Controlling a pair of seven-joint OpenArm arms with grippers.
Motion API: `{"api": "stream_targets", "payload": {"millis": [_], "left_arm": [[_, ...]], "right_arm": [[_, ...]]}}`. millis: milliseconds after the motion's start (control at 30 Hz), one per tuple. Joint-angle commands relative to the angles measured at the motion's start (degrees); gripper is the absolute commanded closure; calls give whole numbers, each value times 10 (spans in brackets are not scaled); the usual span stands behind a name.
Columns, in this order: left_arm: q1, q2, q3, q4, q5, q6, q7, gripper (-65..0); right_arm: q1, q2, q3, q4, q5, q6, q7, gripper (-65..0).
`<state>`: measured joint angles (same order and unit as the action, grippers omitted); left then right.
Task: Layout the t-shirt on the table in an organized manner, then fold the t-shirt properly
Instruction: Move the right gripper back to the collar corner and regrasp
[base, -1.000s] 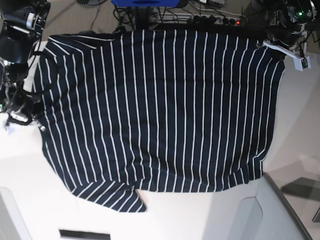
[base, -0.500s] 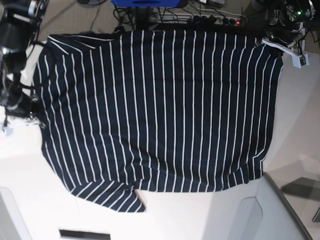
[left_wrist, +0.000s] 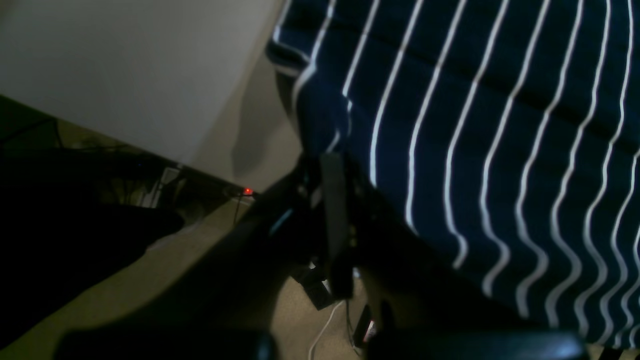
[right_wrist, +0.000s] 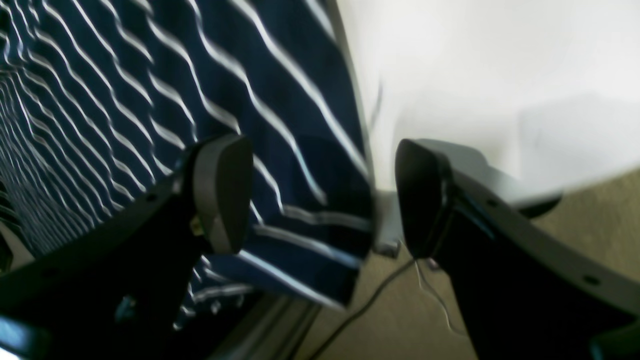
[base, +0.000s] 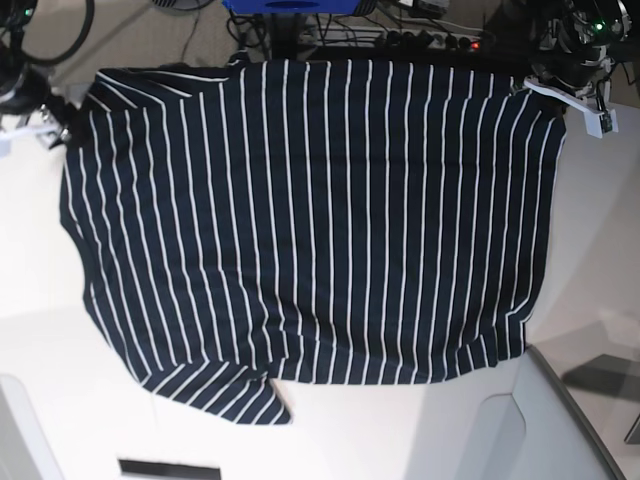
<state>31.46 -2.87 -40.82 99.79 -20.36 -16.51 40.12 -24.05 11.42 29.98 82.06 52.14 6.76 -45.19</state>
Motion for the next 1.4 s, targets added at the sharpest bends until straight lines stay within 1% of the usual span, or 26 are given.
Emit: {"api": "stream_targets", "payload": {"millis": [0, 200, 333, 400, 500, 633, 767, 900, 1100, 1367], "left_arm": [[4, -7, -4, 12, -3, 1, -10, 0], [4, -8, -4, 12, -3, 1, -10, 0], [4, -9, -4, 12, -3, 1, -10, 0], [4, -9, -4, 12, -3, 1, -10, 0], [4, -9, -4, 12, -3, 1, -10, 0], [4, -9, -4, 12, -3, 1, -10, 0], [4, -16, -4, 12, -3, 1, -10, 0], [5, -17, -4, 12, -3, 1, -10, 0], [5, -17, -4, 12, -3, 1, -10, 0], [6, -17, -4, 12, -3, 1, -10, 0]], "right_arm": [[-7, 8, 3, 10, 7, 6, 4, -426], [-21, 8, 2, 9, 8, 6, 0, -426], [-39, -10, 1, 25, 8, 6, -1, -426], [-61, -15, 1, 55, 10, 6, -19, -426], [-80, -36, 3, 102, 10, 6, -41, -426], [-84, -40, 2, 109, 10, 6, -60, -426], [-84, -50, 1, 107, 10, 6, -59, -426], [-83, -52, 0, 107, 10, 6, -61, -426], [-83, -53, -35, 107, 10, 6, -58, -425], [-84, -53, -29, 106, 8, 6, -58, -425]]}}
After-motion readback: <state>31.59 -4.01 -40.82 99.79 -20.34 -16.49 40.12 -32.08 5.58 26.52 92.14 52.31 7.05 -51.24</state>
